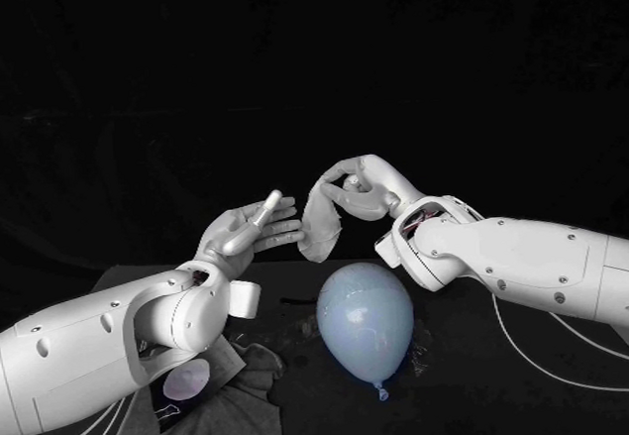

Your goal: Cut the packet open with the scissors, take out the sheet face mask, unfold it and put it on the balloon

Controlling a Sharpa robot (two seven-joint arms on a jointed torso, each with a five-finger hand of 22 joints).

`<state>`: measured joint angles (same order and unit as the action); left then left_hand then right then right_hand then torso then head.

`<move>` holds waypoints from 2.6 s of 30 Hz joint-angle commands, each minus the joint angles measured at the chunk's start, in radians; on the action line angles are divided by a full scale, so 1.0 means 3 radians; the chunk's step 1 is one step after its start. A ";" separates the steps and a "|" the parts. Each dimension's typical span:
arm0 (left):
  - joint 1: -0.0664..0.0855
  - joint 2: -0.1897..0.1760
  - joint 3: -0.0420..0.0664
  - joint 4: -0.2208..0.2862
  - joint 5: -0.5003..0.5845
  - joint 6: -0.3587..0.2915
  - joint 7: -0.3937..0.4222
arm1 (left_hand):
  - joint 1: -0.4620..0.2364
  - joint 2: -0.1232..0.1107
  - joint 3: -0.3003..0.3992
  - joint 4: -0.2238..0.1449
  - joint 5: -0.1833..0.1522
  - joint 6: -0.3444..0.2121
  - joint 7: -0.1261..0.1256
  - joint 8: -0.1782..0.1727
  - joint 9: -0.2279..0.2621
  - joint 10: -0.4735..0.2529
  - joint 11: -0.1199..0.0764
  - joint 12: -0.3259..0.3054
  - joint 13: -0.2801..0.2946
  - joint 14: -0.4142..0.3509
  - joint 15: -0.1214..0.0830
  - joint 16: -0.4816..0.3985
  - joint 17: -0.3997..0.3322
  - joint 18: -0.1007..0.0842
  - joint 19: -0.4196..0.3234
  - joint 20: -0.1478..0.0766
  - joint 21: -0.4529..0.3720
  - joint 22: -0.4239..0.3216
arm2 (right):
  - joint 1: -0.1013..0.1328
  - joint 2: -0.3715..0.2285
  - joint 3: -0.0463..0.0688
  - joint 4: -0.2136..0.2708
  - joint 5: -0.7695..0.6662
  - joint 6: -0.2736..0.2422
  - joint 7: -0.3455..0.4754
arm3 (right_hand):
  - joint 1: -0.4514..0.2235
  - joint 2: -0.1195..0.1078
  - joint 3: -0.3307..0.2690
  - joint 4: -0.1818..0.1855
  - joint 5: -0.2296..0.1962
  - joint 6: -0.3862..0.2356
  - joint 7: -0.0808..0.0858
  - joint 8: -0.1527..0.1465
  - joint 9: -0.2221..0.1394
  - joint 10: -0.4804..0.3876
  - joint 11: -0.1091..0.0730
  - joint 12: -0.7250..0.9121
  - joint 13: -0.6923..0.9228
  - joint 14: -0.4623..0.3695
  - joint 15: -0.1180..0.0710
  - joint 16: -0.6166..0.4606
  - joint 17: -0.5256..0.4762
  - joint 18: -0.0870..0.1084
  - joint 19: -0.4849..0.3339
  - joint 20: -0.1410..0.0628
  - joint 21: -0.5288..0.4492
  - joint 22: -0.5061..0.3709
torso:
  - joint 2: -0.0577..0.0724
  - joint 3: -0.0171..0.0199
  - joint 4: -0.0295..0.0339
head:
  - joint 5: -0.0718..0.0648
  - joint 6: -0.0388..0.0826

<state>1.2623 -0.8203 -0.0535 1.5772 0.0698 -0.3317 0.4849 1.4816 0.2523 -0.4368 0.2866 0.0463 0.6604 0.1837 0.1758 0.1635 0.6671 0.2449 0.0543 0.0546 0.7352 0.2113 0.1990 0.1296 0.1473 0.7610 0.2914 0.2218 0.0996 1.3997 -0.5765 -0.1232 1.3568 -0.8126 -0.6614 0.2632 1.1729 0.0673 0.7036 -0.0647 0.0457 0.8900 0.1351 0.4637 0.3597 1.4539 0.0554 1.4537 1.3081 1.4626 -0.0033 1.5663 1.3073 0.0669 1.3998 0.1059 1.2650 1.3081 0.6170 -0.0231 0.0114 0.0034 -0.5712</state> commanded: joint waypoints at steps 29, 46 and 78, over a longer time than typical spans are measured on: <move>0.0000 0.0192 0.0007 -0.0194 0.0069 0.0237 -0.0132 | -0.0280 -0.0015 -0.0080 0.0017 0.0006 -0.0114 0.0373 -0.0063 -0.0021 -0.0163 0.0046 -0.0011 -0.0009 -0.0663 0.0084 -0.0335 -0.0137 -0.0287 -0.1342 0.0005 -0.0534 -0.0202 | 0.0005 0.0055 0.0003 0.0133 -0.0147 0.0058 0.0134 | 0.0033 -0.0014 0.0029 -0.0001 0.0009 0.0018 0.0000 0.0010 0.0001 -0.0015 0.0006 -0.0027 0.0426 0.0361 -0.0007 0.0015 0.0878 0.0014 -0.0018 -0.0013 -0.0028 0.0561 | -0.0002 0.0000 -0.0001 | 0.0027 0.0047; 0.0000 0.0240 0.0007 -0.0191 -0.0162 0.0515 -0.0273 | -0.0632 -0.0434 0.0385 0.0027 0.0015 0.0042 0.0345 -0.0018 0.0023 0.0083 0.0032 0.0001 0.0003 -0.0309 0.0049 -0.0271 -0.0067 -0.0295 -0.1111 0.0020 -0.0450 -0.0170 | 0.0022 0.0196 0.0000 -0.0106 -0.0217 0.0279 0.0011 | -0.0116 -0.0202 -0.0192 0.0130 0.0008 -0.0071 0.0035 -0.0057 -0.0029 -0.0137 0.0040 -0.0162 0.0299 0.0361 0.0025 0.0015 0.0878 0.0045 -0.0123 0.0012 -0.0190 0.0510 | 0.0000 0.0002 -0.0001 | 0.0028 0.0064; 0.0002 0.0298 0.0006 -0.0251 -0.0430 0.0752 -0.0690 | 0.0695 -0.1008 0.2391 -0.0604 0.0014 0.0466 0.0271 0.0090 0.0091 0.0783 -0.0082 0.0039 0.0028 0.0442 -0.0092 -0.0136 0.0052 0.0094 0.0204 -0.0002 -0.0064 -0.0098 | 0.0050 0.0240 0.0000 -0.0352 0.0235 0.0225 -0.0045 | -0.0220 -0.0290 -0.0498 0.0393 0.0010 -0.0116 0.0077 -0.0209 -0.0125 -0.0185 0.0079 -0.0197 0.0270 0.0361 0.0060 0.0015 0.0878 0.0061 -0.0169 0.0046 -0.0272 0.0487 | -0.0003 0.0006 -0.0001 | -0.0009 0.0049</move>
<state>1.2621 -0.7330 -0.0533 1.5008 -0.0333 -0.1376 0.3010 1.6834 -0.0501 0.2961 0.1069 0.0463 0.8016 0.2019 0.1996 0.1918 0.9036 0.2197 0.0696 0.0644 0.8697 0.1824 0.1584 0.1461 0.1629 0.8180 0.2922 0.2041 0.0722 1.4136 -0.5068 -0.1236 1.2541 -0.7939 -0.6137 0.2463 1.1094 -0.0147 0.5557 0.0529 0.0525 0.8568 0.1573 0.4011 0.3223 1.4038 0.0806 1.3992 1.3073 1.4663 0.0075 1.5673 1.3075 0.0669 1.3569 0.1201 1.1867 1.3081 0.6171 -0.0217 0.0109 0.0008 -0.5555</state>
